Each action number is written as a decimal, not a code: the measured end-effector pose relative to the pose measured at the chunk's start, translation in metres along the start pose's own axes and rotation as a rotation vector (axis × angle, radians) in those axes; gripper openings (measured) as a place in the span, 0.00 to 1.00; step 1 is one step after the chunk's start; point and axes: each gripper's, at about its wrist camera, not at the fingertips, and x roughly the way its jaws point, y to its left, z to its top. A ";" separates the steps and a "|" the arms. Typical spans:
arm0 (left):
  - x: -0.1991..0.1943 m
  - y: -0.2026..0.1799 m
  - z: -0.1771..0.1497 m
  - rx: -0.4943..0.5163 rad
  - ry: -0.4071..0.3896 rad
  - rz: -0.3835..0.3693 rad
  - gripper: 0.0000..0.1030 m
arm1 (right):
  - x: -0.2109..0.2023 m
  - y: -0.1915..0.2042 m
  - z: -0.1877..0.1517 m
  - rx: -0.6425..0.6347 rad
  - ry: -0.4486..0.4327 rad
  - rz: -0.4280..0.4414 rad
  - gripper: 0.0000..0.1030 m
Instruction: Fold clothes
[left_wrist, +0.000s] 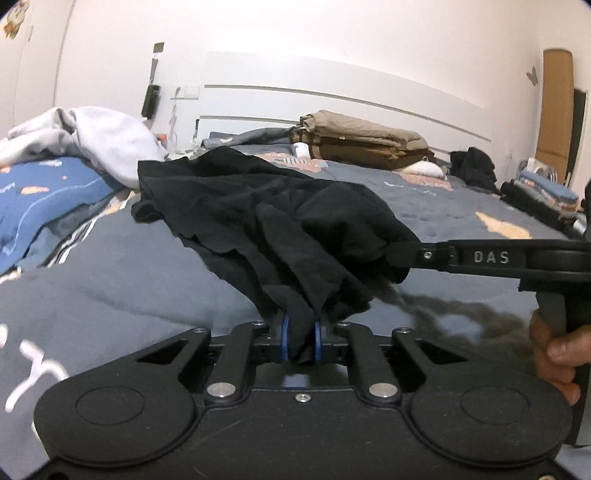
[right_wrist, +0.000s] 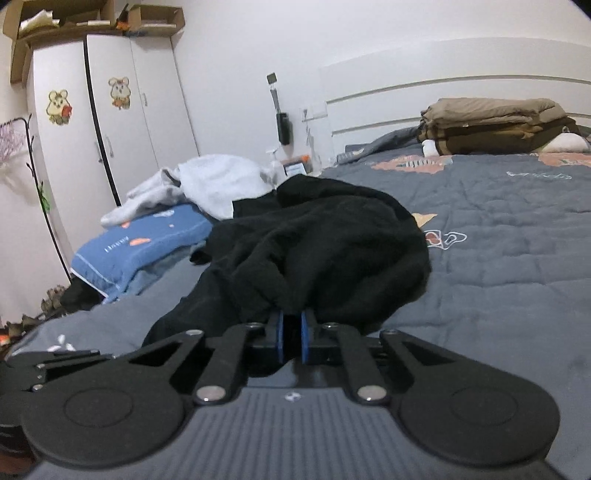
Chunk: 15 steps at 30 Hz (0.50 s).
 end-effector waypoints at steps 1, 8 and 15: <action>-0.007 -0.001 -0.001 -0.003 -0.001 0.006 0.12 | -0.007 0.001 0.000 0.005 0.000 0.004 0.04; -0.056 -0.015 -0.003 -0.005 0.016 0.020 0.10 | -0.062 0.029 -0.005 -0.017 0.036 0.074 0.00; -0.105 -0.037 -0.013 0.004 0.028 -0.033 0.09 | -0.107 0.043 -0.010 0.004 0.070 0.106 0.00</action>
